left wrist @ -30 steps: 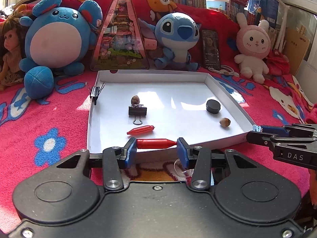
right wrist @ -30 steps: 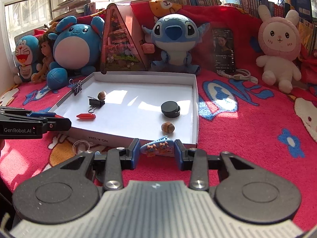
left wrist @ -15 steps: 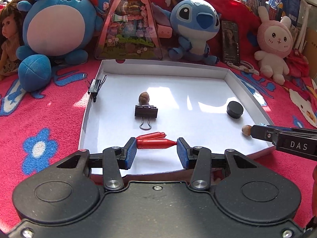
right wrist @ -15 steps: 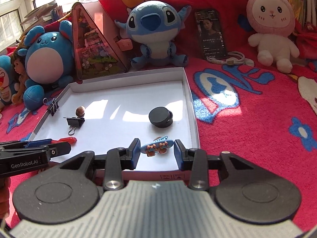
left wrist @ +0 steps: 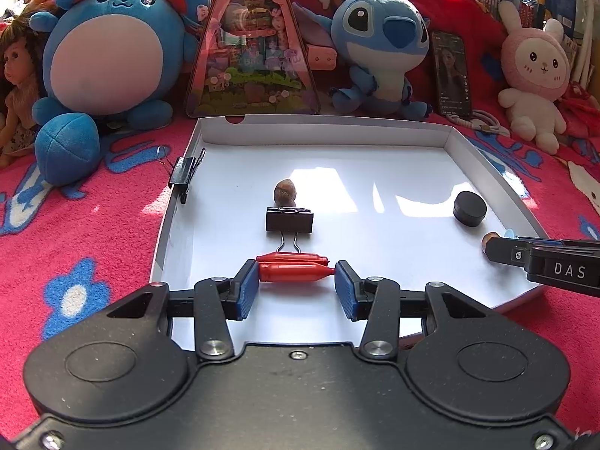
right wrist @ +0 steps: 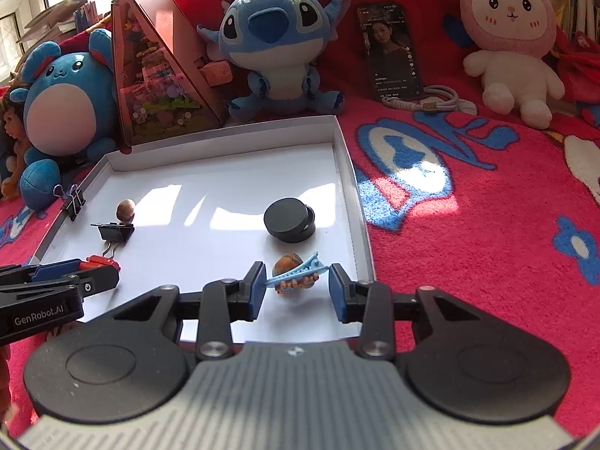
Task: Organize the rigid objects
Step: 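Carry the red cylinder and blue clip into the tray while both tools open to release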
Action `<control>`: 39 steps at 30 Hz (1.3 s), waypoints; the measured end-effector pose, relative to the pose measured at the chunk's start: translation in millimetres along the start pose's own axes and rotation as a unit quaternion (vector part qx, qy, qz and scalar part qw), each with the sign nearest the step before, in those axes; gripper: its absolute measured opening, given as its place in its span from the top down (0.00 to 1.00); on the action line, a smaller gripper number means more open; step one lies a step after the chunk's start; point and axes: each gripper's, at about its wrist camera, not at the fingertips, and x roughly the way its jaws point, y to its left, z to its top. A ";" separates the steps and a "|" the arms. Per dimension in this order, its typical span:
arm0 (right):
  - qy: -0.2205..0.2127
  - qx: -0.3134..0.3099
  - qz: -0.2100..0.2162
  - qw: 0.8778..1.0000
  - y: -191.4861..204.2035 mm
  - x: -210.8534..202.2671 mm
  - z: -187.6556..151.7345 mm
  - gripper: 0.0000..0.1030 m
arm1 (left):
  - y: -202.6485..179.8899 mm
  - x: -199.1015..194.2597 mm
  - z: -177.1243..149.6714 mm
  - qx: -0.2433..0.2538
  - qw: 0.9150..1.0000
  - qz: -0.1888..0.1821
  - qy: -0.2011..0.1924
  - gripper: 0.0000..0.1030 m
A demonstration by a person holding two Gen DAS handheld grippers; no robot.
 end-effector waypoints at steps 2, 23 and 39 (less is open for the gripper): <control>-0.002 -0.003 -0.001 1.000 1.0 0.8 -0.1 0.60 | -0.1 0.4 0.0 0.003 1.000 0.003 0.000 0.58; -0.014 -0.033 -0.008 0.999 7.4 0.8 -5.5 0.50 | 0.7 -1.8 -1.6 -0.002 1.000 -0.003 0.002 0.40; -0.047 -0.067 -0.004 0.997 10.1 -21.5 -12.5 0.29 | -0.3 -34.6 -7.6 0.009 0.999 -0.028 -0.017 0.32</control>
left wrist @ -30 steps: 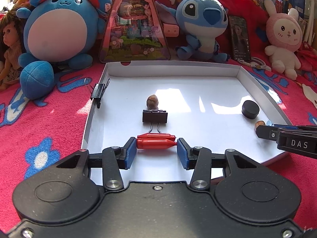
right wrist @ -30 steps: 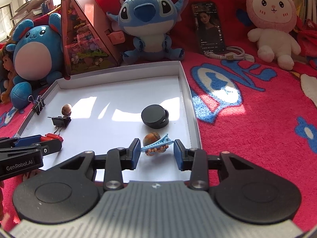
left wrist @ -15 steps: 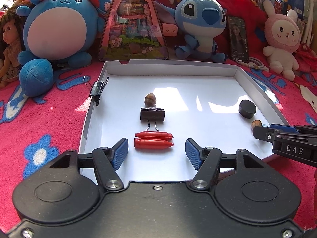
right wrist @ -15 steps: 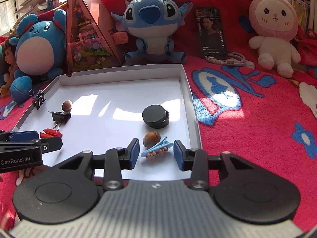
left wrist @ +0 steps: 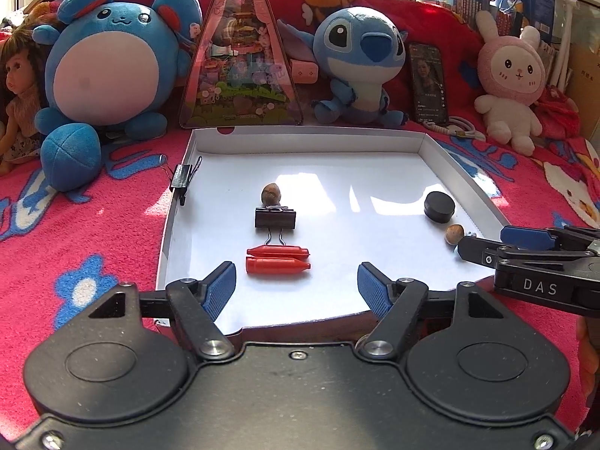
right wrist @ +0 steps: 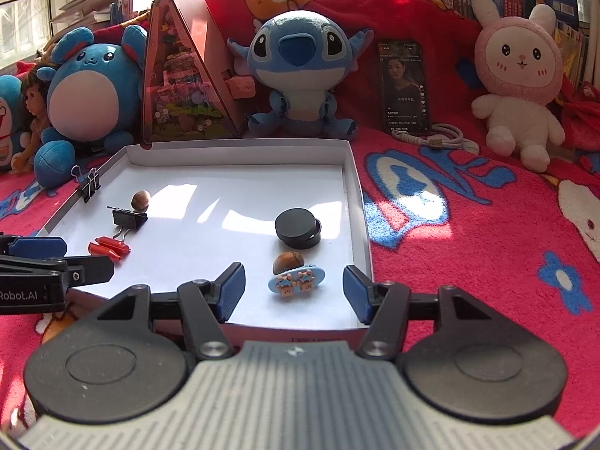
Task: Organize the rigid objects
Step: 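Carry the red cylinder and blue clip into the tray while both tools open to release, then withdraw both open tools from the tray toward the remaining objects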
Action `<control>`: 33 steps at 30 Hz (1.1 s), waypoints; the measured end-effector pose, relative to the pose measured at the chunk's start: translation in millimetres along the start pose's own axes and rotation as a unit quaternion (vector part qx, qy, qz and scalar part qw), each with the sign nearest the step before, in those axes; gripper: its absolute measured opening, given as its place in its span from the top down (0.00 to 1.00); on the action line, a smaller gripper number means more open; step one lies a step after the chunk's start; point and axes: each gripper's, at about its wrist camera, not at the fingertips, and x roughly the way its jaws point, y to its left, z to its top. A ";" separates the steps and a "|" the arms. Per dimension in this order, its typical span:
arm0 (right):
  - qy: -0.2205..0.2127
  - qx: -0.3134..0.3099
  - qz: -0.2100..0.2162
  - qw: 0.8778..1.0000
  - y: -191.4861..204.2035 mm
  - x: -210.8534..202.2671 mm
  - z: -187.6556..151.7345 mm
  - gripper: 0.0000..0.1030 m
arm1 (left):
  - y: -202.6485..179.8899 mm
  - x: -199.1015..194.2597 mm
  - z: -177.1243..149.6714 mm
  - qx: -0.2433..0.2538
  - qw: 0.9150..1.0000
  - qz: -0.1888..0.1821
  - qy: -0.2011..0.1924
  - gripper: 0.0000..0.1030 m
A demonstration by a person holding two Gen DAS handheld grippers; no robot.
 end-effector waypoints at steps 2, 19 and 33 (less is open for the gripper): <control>-0.006 -0.008 0.003 1.000 1.9 -4.0 -1.5 0.26 | -0.7 -5.3 -1.3 0.002 1.000 -0.004 -0.003 0.31; -0.061 -0.048 0.036 0.996 16.3 -38.1 -14.0 0.11 | -3.8 -42.1 -18.1 0.017 0.999 -0.027 -0.018 0.28; -0.078 -0.089 0.039 0.992 20.2 -56.8 -32.9 0.06 | 3.2 -54.3 -33.6 0.015 0.999 -0.029 -0.015 0.28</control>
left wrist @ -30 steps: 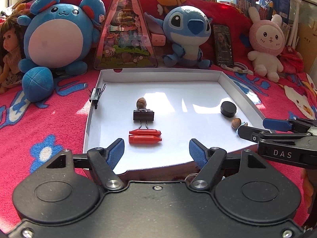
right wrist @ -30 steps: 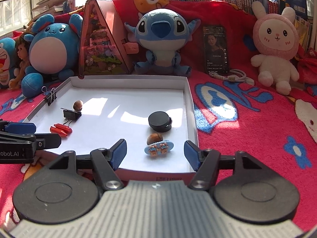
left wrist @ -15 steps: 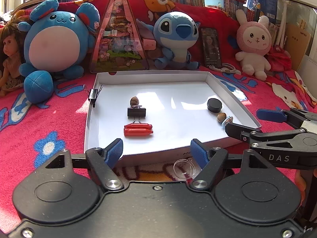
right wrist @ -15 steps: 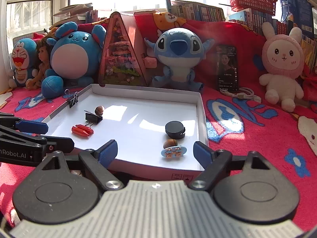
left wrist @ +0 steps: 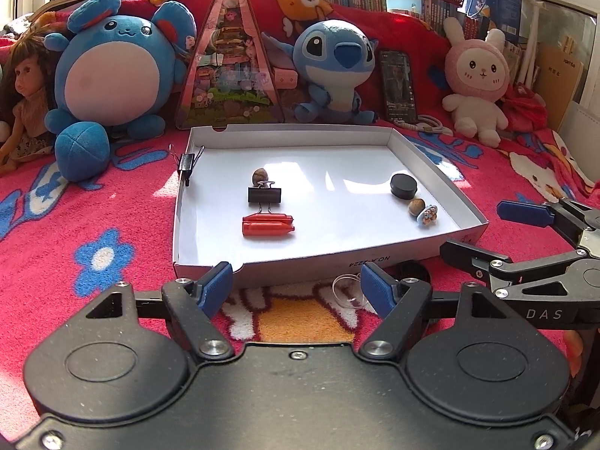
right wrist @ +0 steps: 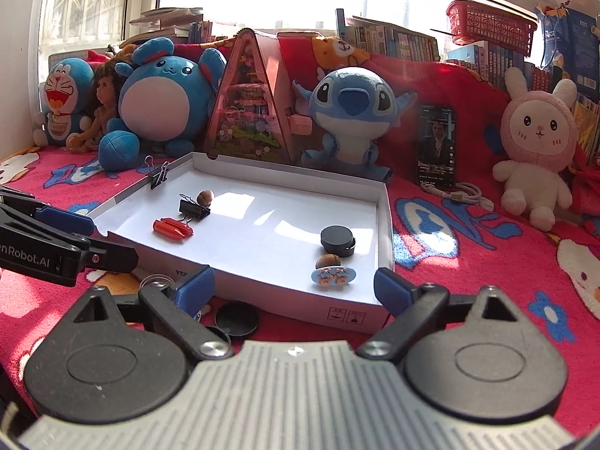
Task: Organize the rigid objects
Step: 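Withdraw both open tools from the tray toward the remaining objects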
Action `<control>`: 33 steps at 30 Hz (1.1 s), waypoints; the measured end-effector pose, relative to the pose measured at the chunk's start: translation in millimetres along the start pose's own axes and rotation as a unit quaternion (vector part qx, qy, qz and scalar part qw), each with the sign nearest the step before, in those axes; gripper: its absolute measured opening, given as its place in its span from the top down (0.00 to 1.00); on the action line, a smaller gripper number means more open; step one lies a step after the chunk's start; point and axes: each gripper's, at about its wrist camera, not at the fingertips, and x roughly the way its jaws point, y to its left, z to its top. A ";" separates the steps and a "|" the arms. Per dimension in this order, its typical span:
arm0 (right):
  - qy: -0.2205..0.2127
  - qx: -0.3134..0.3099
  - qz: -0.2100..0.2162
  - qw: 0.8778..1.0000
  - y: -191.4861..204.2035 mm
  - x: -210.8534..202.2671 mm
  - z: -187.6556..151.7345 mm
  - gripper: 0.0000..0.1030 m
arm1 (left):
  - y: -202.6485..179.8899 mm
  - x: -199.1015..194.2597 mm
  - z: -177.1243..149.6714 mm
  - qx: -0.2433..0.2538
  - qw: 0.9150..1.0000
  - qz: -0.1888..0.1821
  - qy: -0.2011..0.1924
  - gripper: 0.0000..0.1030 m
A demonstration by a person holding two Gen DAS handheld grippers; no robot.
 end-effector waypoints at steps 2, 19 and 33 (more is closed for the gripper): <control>-0.001 -0.004 0.000 1.000 0.9 -2.3 -2.0 0.06 | 0.3 -2.2 -3.6 0.001 1.000 0.001 0.001 0.28; 0.030 -0.048 0.026 0.998 16.6 -10.1 -27.3 0.05 | -4.0 -0.1 -20.5 0.008 0.999 -0.025 0.029 0.40; 0.051 -0.033 0.040 0.997 38.2 -0.2 -41.6 0.32 | -33.4 27.0 -25.0 0.052 0.998 -0.014 0.016 0.55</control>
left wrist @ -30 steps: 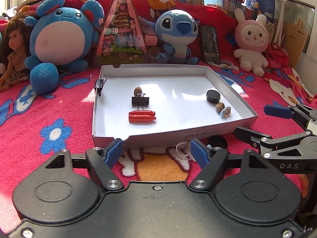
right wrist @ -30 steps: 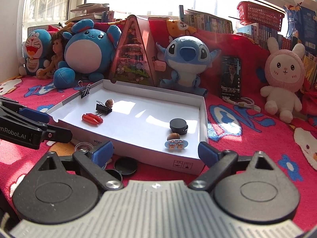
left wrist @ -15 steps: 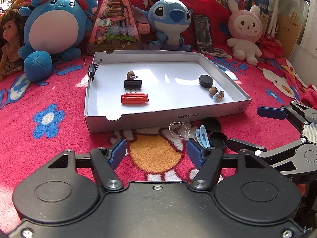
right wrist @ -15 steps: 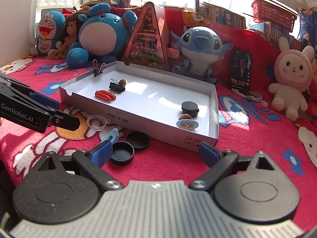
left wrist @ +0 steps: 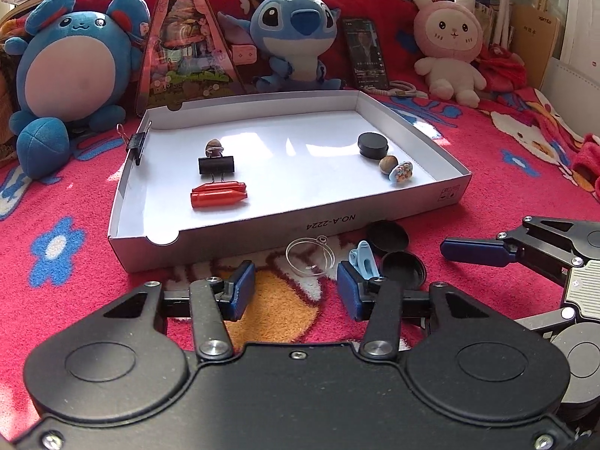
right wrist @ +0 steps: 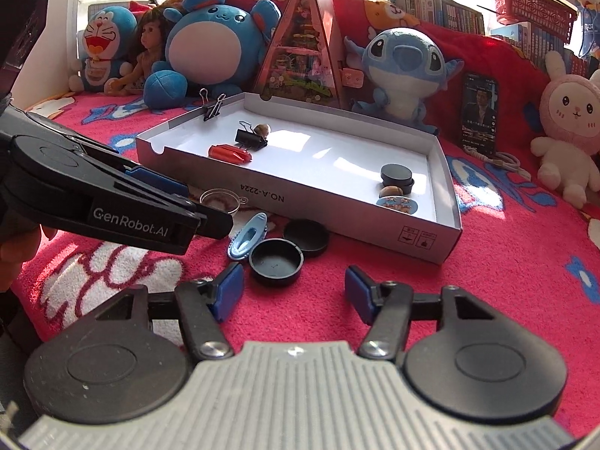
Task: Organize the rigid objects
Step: 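Withdraw both open tools from the tray toward the remaining objects, then grasp the black cup with the right tool while the left tool grasps the clear ring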
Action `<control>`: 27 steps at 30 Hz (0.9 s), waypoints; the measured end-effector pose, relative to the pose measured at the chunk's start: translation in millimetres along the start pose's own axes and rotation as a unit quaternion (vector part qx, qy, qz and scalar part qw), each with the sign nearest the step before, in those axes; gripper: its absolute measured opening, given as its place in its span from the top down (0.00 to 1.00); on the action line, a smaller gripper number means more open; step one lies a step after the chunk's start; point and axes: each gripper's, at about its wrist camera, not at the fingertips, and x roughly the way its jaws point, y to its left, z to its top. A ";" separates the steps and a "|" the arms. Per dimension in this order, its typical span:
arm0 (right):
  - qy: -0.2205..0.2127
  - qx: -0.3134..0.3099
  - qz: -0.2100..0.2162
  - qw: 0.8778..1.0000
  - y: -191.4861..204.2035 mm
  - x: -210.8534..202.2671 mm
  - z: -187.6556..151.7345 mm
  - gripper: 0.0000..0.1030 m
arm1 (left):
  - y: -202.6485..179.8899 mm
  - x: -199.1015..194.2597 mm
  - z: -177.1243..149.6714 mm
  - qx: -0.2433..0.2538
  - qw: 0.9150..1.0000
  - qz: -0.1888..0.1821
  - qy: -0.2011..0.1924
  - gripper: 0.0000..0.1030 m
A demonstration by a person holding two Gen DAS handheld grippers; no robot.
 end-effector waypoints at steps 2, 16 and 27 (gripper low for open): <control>0.000 0.007 0.002 1.000 -0.1 2.0 1.5 0.36 | -2.4 2.0 1.1 0.005 1.000 0.002 -0.003 0.56; -0.011 0.000 -0.004 1.000 10.2 1.4 1.7 0.64 | -8.4 1.7 4.2 0.012 1.000 -0.002 -0.011 0.73; -0.014 0.020 -0.021 0.999 -6.4 -13.0 14.4 0.64 | 9.5 -22.9 24.5 -0.011 0.999 -0.007 -0.033 0.74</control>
